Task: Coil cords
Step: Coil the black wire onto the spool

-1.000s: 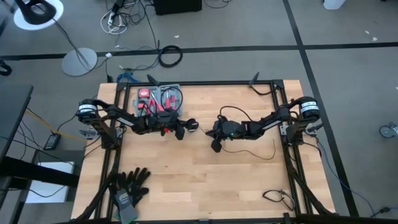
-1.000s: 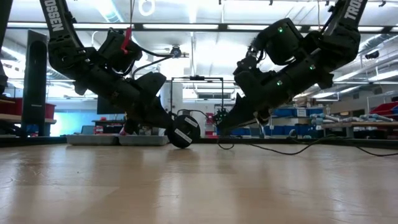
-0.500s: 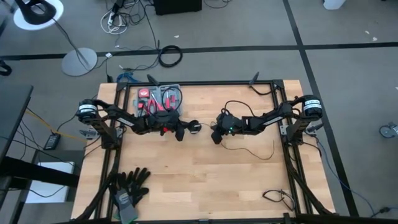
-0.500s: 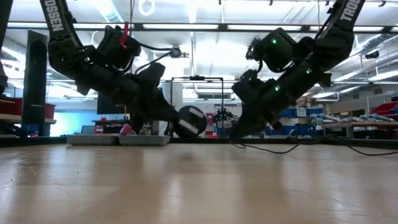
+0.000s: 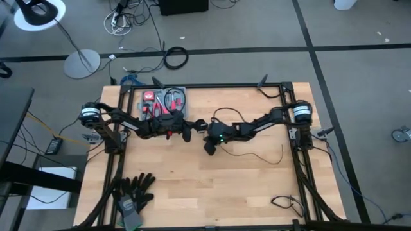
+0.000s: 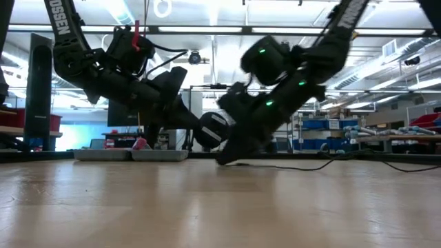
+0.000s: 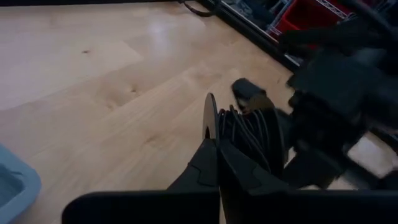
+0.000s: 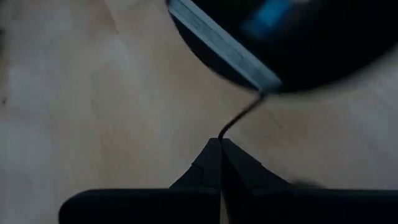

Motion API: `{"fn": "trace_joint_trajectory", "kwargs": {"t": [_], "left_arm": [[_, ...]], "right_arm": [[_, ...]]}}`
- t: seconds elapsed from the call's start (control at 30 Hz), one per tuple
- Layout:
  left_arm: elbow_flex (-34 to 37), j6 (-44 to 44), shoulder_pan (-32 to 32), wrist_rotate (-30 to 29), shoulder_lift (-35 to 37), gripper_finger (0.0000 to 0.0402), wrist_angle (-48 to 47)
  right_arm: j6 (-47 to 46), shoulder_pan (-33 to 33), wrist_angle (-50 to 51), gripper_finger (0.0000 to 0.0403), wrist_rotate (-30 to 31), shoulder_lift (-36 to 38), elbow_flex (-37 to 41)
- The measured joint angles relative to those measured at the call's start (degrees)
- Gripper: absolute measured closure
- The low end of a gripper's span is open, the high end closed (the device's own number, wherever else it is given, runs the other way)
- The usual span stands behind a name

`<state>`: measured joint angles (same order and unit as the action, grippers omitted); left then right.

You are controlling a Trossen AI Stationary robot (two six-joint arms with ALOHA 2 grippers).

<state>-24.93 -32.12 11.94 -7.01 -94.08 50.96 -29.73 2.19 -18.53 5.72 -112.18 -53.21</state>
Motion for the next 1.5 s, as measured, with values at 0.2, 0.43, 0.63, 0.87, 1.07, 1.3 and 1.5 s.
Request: {"fn": "trace_joint_trajectory", "kwargs": {"t": [0.2, 0.43, 0.63, 0.87, 1.07, 1.3, 1.5], "left_arm": [[0.0, -0.08, 0.02, -1.76, 0.0, 0.0402, -2.85], [-0.02, 0.06, 0.04, -3.46, 0.05, 0.0402, -6.01], [-0.17, 0.13, -0.36, -3.94, 0.15, 0.0402, -9.04], [-0.17, 0.41, -0.7, -3.8, 0.15, 0.0402, -9.66], [-0.17, 1.45, -0.7, -3.86, 0.15, 0.0402, -9.89], [-0.17, 1.62, -0.7, -3.95, 0.11, 0.0402, -10.25], [-0.15, 1.64, -0.7, -4.04, 0.11, 0.0402, -10.45]], "right_arm": [[5.28, -0.26, -0.02, 0.0403, -0.61, -3.56, -7.97], [7.83, 0.24, 0.24, 0.0399, -0.38, -3.65, -11.47], [7.27, 2.13, -1.12, 0.0391, -1.8, -3.52, -11.52], [2.1, 5.37, -1.29, 0.039, -16.17, -3.43, -11.52], [-1.58, 8.51, -1.31, 0.039, -31.24, -3.15, -11.78], [4.44, 9.18, 5.46, 0.0401, -27.18, 0.89, -11.74], [12.23, 8.49, 21.21, 0.0401, -10.27, 9.22, -11.72]]}}
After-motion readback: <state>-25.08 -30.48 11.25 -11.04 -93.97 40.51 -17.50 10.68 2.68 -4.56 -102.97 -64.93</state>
